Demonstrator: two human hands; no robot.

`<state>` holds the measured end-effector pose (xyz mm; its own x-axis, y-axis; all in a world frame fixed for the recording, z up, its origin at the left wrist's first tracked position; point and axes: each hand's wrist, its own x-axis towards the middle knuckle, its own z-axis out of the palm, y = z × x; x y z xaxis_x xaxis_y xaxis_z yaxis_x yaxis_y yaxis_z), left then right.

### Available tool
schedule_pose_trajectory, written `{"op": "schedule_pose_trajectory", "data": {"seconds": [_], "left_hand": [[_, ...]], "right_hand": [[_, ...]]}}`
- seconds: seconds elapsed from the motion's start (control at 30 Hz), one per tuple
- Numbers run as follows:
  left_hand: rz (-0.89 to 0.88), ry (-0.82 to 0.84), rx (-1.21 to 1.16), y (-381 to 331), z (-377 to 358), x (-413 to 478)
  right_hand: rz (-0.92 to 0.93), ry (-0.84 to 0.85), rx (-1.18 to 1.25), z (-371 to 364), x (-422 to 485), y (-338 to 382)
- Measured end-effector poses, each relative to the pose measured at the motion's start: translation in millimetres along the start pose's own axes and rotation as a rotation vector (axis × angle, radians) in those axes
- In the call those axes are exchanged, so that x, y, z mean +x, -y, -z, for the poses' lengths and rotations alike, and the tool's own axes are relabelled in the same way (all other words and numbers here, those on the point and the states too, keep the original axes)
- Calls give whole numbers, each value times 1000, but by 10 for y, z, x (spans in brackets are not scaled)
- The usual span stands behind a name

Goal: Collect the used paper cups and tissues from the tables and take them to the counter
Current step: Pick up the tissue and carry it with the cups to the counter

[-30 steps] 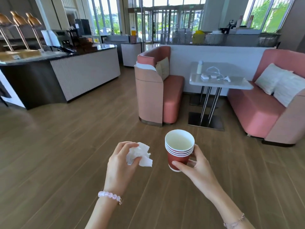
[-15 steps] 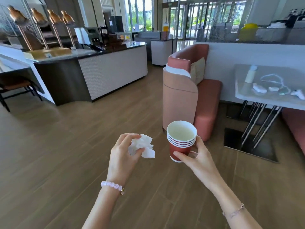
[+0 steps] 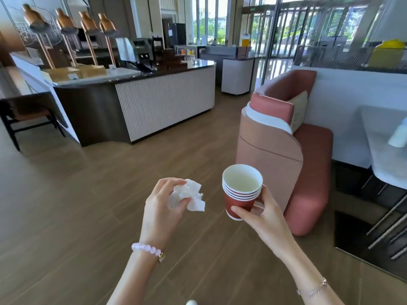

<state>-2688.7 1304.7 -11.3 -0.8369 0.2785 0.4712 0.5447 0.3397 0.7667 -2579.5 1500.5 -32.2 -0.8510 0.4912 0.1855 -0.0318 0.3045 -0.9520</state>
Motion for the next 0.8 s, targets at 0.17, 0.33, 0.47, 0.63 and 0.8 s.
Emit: {"op": "schedule_pose_trajectory", "data": {"seconds": [0.17, 0.33, 0.47, 0.63, 0.8], "left_hand": [[-18, 22, 7, 602, -404, 1168], [-61, 62, 20, 1071, -678, 2457], [-58, 81, 6, 1376, -878, 3288], [-71, 82, 5, 1799, -1151, 4191], [-75, 76, 27, 2319, -1519, 5125]], "right_hand": [[-7, -22, -3, -300, 1238, -299], [4, -58, 4, -657, 2520, -382], [1, -86, 0, -872, 3381, -407], [-18, -89, 1, -1068, 4368, -512], [-39, -94, 36, -1301, 5461, -775]]}}
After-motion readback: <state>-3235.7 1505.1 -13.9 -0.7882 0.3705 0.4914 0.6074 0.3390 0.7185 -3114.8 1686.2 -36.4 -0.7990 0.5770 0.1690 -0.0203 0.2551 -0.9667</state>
